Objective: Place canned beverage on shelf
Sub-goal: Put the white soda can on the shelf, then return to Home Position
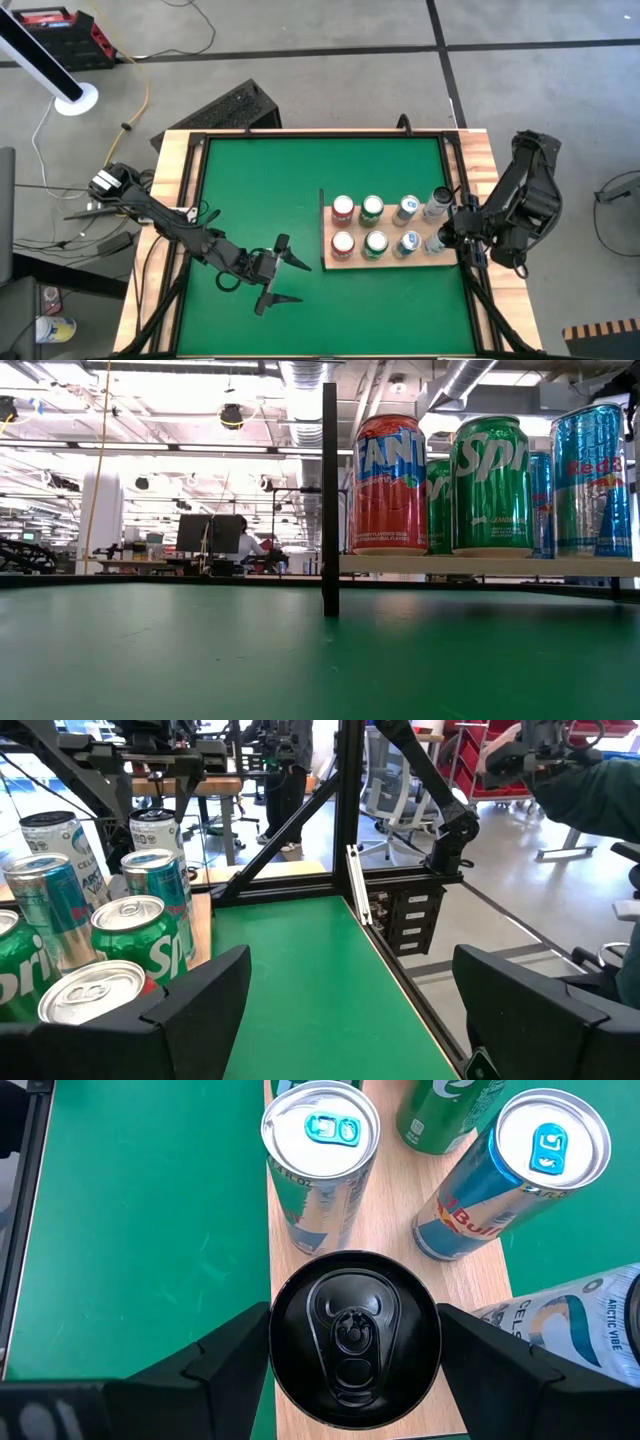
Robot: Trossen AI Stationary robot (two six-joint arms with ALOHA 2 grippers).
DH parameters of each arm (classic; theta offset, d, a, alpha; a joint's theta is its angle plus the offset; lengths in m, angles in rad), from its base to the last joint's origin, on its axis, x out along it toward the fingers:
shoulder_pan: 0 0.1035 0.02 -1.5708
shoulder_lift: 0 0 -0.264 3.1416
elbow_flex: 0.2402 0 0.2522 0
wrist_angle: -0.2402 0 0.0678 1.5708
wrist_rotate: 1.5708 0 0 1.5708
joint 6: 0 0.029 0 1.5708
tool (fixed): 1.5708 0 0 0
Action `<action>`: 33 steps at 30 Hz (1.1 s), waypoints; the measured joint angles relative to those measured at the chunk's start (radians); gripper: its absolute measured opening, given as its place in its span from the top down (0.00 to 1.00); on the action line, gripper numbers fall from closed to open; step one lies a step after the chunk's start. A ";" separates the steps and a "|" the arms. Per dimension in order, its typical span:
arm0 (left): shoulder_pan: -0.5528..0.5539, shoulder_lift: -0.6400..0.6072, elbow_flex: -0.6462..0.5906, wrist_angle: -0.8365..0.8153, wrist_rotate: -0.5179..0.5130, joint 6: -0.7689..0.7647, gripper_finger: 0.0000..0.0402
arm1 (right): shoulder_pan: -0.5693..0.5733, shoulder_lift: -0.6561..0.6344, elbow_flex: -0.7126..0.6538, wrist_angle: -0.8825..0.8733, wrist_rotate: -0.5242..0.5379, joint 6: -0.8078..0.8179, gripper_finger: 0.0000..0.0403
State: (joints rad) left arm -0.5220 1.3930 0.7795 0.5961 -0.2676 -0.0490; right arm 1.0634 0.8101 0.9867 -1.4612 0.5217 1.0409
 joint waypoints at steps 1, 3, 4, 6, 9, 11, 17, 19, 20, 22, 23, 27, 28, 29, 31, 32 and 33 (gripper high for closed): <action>0.000 0.000 0.000 0.000 0.000 0.000 0.17 | 0.000 0.000 0.000 0.000 0.000 0.000 0.29; 0.000 0.000 0.000 0.000 0.000 0.000 0.17 | 0.000 0.000 0.000 0.000 0.000 0.000 0.29; 0.000 0.000 0.000 0.000 0.000 0.000 0.17 | 0.000 0.000 0.000 0.000 0.000 0.000 0.29; 0.000 0.000 0.000 0.000 0.000 0.000 0.17 | 0.000 0.000 0.000 -0.001 0.000 -0.001 0.29; 0.000 0.000 0.000 0.000 0.000 0.000 0.17 | 0.000 0.001 0.000 -0.011 0.002 0.002 0.29; 0.000 0.000 0.000 0.000 0.000 0.000 0.17 | 0.000 0.002 0.000 -0.016 0.003 0.003 0.29; 0.000 0.000 0.000 0.000 0.000 0.000 0.17 | 0.000 0.002 0.000 -0.018 0.003 0.004 0.28; 0.000 0.000 0.000 0.000 0.000 0.000 0.17 | 0.000 0.002 0.000 -0.021 0.003 0.004 0.24; 0.000 0.000 0.000 0.000 0.000 0.000 0.17 | 0.000 0.002 0.000 -0.024 0.001 0.004 0.22; 0.000 0.000 0.000 0.000 0.000 0.000 0.17 | 0.000 0.003 -0.003 -0.039 -0.011 0.004 0.16; 0.000 0.000 0.000 0.000 0.000 0.000 0.17 | -0.002 0.003 -0.003 -0.037 -0.011 0.001 0.14; 0.000 0.000 0.000 0.000 0.000 0.003 0.17 | -0.025 0.001 0.000 -0.037 -0.016 -0.005 0.05; 0.000 0.000 0.000 0.000 0.000 0.003 0.17 | -0.034 0.001 0.007 -0.037 -0.028 -0.005 0.03; 0.000 0.000 0.000 0.000 0.000 0.004 0.17 | -0.041 0.001 0.017 -0.039 -0.038 -0.005 0.02; 0.000 0.000 0.000 0.000 0.000 0.003 0.17 | -0.057 0.001 0.041 -0.038 -0.042 -0.006 0.01; 0.000 0.000 0.000 0.000 0.000 0.004 0.17 | -0.065 0.001 0.055 -0.038 -0.042 -0.019 0.01; 0.000 0.000 0.000 0.000 0.000 0.003 0.17 | -0.072 0.001 0.070 -0.038 -0.043 -0.036 0.01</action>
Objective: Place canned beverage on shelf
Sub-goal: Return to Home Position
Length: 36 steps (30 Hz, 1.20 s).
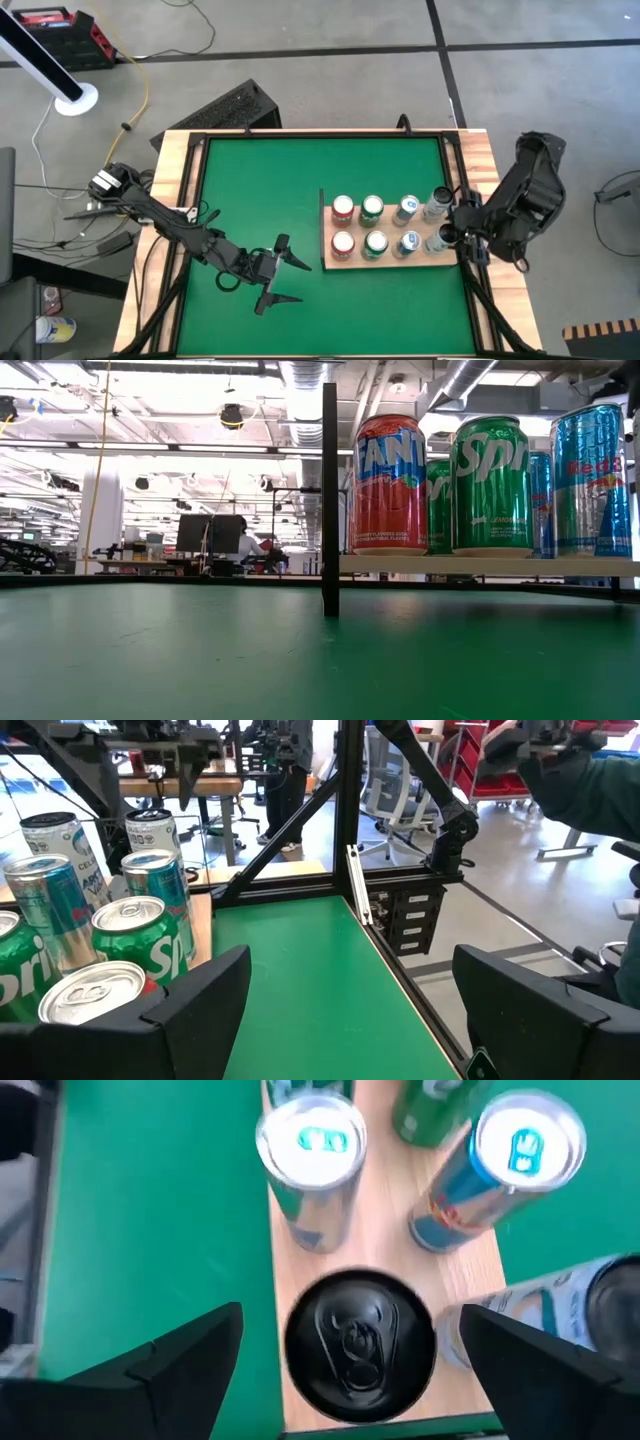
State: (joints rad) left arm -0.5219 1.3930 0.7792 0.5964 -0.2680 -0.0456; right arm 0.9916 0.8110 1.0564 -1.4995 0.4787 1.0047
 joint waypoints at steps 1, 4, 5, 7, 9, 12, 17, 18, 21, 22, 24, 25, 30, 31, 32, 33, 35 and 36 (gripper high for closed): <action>0.000 0.000 0.000 0.000 0.000 0.000 0.17 | -0.008 0.000 0.017 0.000 0.000 -0.014 0.01; 0.000 0.000 0.000 0.000 0.000 0.000 0.17 | -0.029 0.000 0.070 -0.014 0.013 -0.056 0.02; 0.000 0.000 0.000 0.000 0.000 0.000 0.17 | -0.037 0.000 0.088 -0.015 0.021 -0.070 0.02; 0.001 -0.002 0.000 0.000 -0.009 0.005 0.17 | -0.052 0.000 0.126 -0.011 0.043 -0.092 0.02; 0.003 -0.016 -0.001 -0.006 -0.017 0.011 0.17 | -0.063 0.000 0.158 -0.011 0.077 -0.097 0.02; 0.012 -0.066 -0.001 -0.014 -0.060 0.019 0.17 | -0.079 -0.001 0.199 -0.006 0.129 -0.091 0.03; 0.050 -0.213 -0.001 -0.149 -0.108 0.116 0.17 | -0.091 -0.021 0.227 0.066 0.255 -0.177 0.07; 0.064 -0.245 -0.001 -0.184 -0.108 0.126 0.17 | -0.090 -0.032 0.227 0.108 0.268 -0.218 0.08; 0.115 -0.342 -0.001 -0.305 -0.105 0.158 0.17 | -0.090 -0.072 0.227 0.219 0.307 -0.360 0.15; 0.135 -0.373 -0.001 -0.358 -0.104 0.165 0.17 | -0.090 -0.089 0.227 0.252 0.323 -0.413 0.17; 0.178 -0.431 -0.013 -0.431 -0.096 0.172 0.17 | -0.091 -0.117 0.227 0.290 0.359 -0.490 0.24; 0.203 -0.463 -0.032 -0.443 -0.080 0.177 0.17 | -0.091 -0.132 0.227 0.293 0.383 -0.510 0.28; 0.322 -0.655 -0.173 -0.457 -0.002 0.166 0.17 | -0.089 -0.203 0.185 0.274 0.448 -0.476 0.52; 0.342 -0.703 -0.202 -0.455 0.000 0.157 0.17 | -0.089 -0.227 0.163 0.281 0.449 -0.457 0.58; 0.361 -0.753 -0.230 -0.453 0.002 0.142 0.17 | -0.089 -0.255 0.136 0.290 0.449 -0.437 0.64; 0.379 -0.801 -0.256 -0.450 0.009 0.127 0.17 | -0.090 -0.281 0.106 0.300 0.454 -0.420 0.71; 0.414 -0.888 -0.304 -0.447 0.041 0.092 0.17 | -0.090 -0.326 0.034 0.353 0.477 -0.413 0.85; 0.428 -0.926 -0.326 -0.447 0.057 0.072 0.17 | -0.088 -0.341 -0.005 0.389 0.490 -0.431 0.92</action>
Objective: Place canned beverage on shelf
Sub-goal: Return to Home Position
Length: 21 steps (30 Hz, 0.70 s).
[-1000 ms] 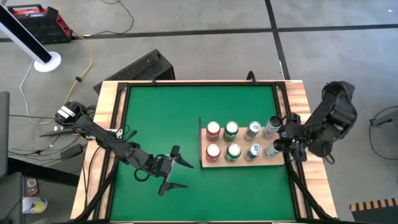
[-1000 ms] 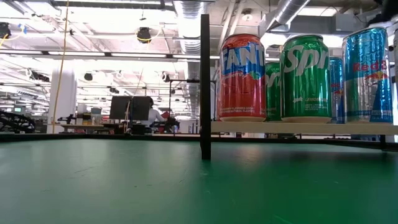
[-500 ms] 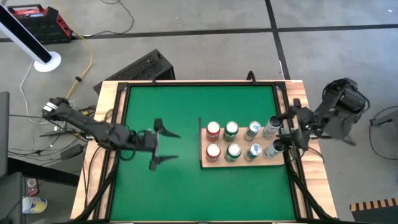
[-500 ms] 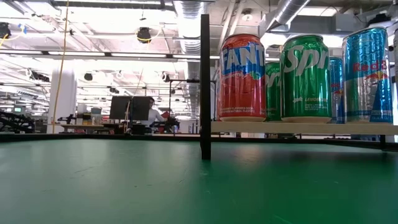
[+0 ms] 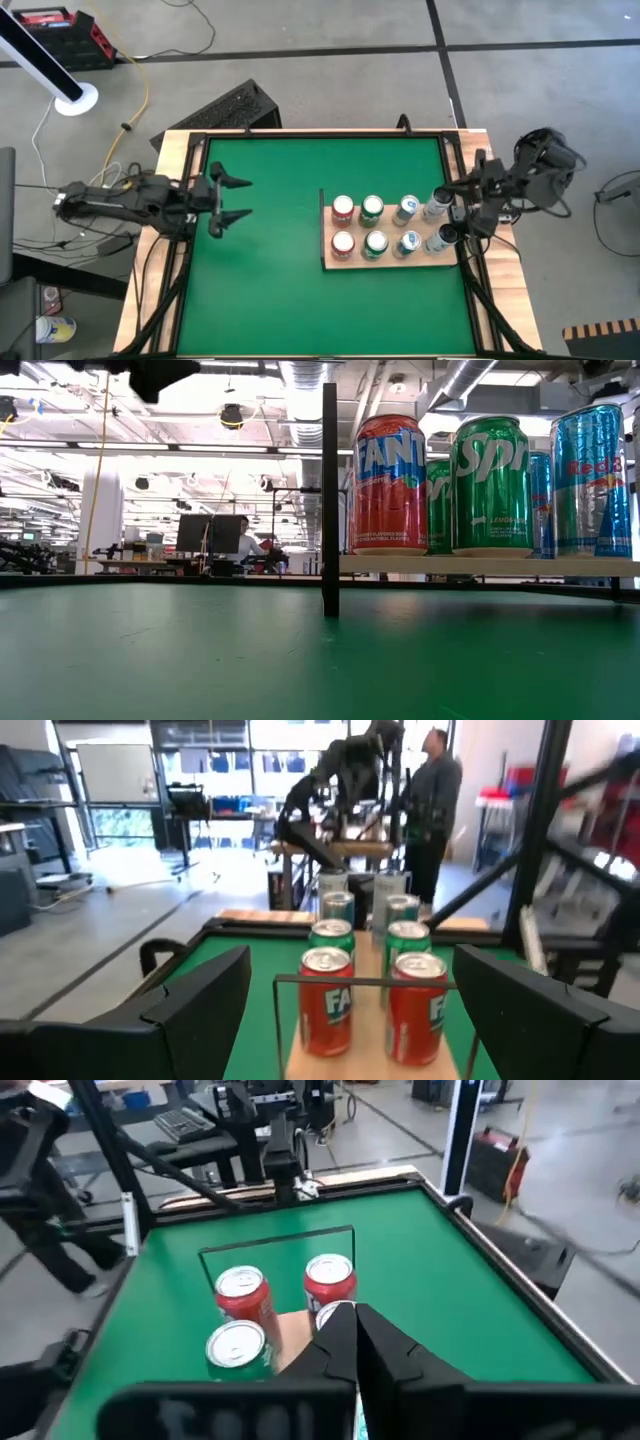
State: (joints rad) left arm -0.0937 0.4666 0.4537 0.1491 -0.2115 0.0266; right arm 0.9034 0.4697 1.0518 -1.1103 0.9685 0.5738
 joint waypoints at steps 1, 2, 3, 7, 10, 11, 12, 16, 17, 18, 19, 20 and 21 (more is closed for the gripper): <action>0.012 -0.034 -0.019 -0.002 0.016 -0.017 0.17 | 0.000 -0.009 -0.036 0.037 0.013 -0.028 0.95; 0.021 -0.068 -0.038 -0.004 0.027 -0.025 0.17 | 0.000 -0.020 -0.072 0.084 0.029 -0.052 0.96; 0.028 -0.098 -0.059 -0.005 0.029 -0.029 0.17 | -0.002 -0.031 -0.103 0.129 0.039 -0.072 0.95; 0.044 -0.189 -0.133 0.000 0.018 -0.048 0.17 | -0.002 -0.103 -0.210 0.282 0.049 -0.107 0.93; 0.046 -0.231 -0.175 0.001 0.016 -0.049 0.17 | -0.002 -0.161 -0.286 0.354 0.052 -0.115 0.96; 0.046 -0.241 -0.186 0.004 0.016 -0.050 0.17 | -0.002 -0.179 -0.306 0.378 0.055 -0.124 0.96; 0.046 -0.249 -0.198 0.011 0.016 -0.050 0.17 | -0.002 -0.196 -0.325 0.407 0.056 -0.138 0.96; 0.045 -0.266 -0.251 0.053 0.016 -0.054 0.17 | -0.002 -0.266 -0.406 0.568 0.013 -0.261 0.95; 0.045 -0.267 -0.258 0.053 0.015 -0.054 0.17 | -0.002 -0.282 -0.429 0.638 -0.005 -0.308 0.94; 0.045 -0.267 -0.261 0.054 0.012 -0.054 0.17 | -0.002 -0.295 -0.454 0.723 -0.027 -0.363 0.94; 0.045 -0.267 -0.262 0.054 0.005 -0.054 0.17 | -0.002 -0.304 -0.482 0.811 -0.056 -0.426 0.94; 0.045 -0.267 -0.262 0.054 0.005 -0.054 0.17 | -0.002 -0.308 -0.513 0.918 -0.096 -0.490 0.94; 0.045 -0.267 -0.262 0.055 0.005 -0.053 0.17 | -0.002 -0.306 -0.537 1.021 -0.147 -0.555 0.95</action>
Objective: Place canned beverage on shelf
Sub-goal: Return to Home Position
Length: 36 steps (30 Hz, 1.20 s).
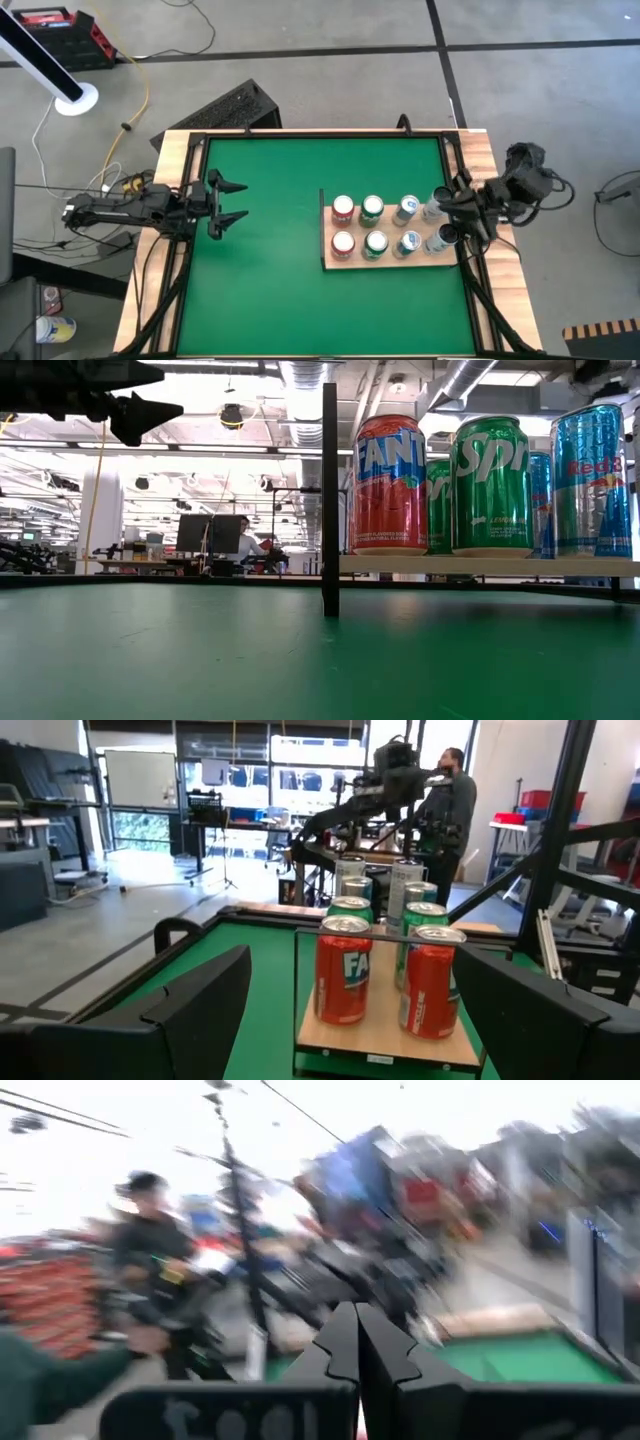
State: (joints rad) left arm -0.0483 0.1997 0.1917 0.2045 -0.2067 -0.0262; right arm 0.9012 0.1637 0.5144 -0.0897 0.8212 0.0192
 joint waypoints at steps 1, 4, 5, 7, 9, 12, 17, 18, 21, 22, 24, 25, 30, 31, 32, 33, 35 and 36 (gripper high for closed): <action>0.000 0.000 0.000 0.001 0.000 0.006 0.17 | 0.000 0.009 -0.020 0.089 -0.060 -0.065 0.96; 0.000 0.000 0.000 0.011 0.001 0.024 0.17 | -0.002 0.057 -0.049 0.263 -0.176 -0.206 0.96; 0.000 0.000 0.000 0.016 0.001 0.030 0.17 | -0.009 0.074 -0.050 0.295 -0.180 -0.232 0.96; 0.000 0.000 0.000 0.021 0.010 0.039 0.17 | -0.041 0.105 -0.049 0.358 -0.177 -0.261 0.96; 0.000 0.000 0.000 0.023 0.016 0.040 0.17 | -0.096 0.153 -0.048 0.403 -0.176 -0.279 0.96; 0.000 0.000 0.000 0.017 0.017 0.041 0.17 | -0.207 0.204 -0.049 0.386 -0.240 -0.240 0.96; 0.000 0.000 0.000 0.007 0.027 0.052 0.17 | -0.449 0.226 -0.044 0.388 -0.381 -0.089 0.96; 0.000 0.000 0.001 0.006 0.030 0.060 0.17 | -0.508 0.246 -0.042 0.374 -0.405 -0.067 0.96; 0.000 0.000 0.001 -0.003 0.043 0.070 0.17 | -0.665 0.268 0.010 0.249 -0.588 0.001 0.96; 0.000 0.000 0.001 -0.007 0.043 0.070 0.17 | -0.707 0.261 0.045 0.212 -0.631 0.017 0.96; 0.000 0.000 0.001 -0.010 0.043 0.070 0.17 | -0.780 0.240 0.123 0.092 -0.654 0.032 0.96; 0.000 0.000 0.001 -0.011 0.043 0.071 0.17 | -0.808 0.230 0.155 0.015 -0.654 0.035 0.96; 0.000 -0.041 0.001 -0.028 0.000 0.087 0.17 | -0.876 0.159 0.277 -0.224 -0.664 0.011 0.95; 0.000 -0.060 0.001 -0.040 -0.010 0.092 0.17 | -0.879 0.127 0.288 -0.239 -0.664 0.003 0.95; 0.000 -0.083 0.001 -0.054 -0.017 0.094 0.17 | -0.881 0.090 0.293 -0.252 -0.658 0.002 0.96; 0.000 -0.106 0.001 -0.070 -0.020 0.094 0.17 | -0.884 0.050 0.293 -0.263 -0.643 0.001 0.96; 0.000 -0.146 0.001 -0.102 -0.025 0.092 0.17 | -0.885 -0.026 0.280 -0.298 -0.629 -0.001 0.96; 0.000 -0.168 0.001 -0.125 -0.025 0.088 0.17 | -0.884 -0.066 0.279 -0.322 -0.620 -0.001 0.96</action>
State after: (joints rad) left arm -0.0486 0.0314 0.1928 0.0790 -0.2321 0.0618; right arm 0.0169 0.0975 0.7930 -0.4116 0.2016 0.0181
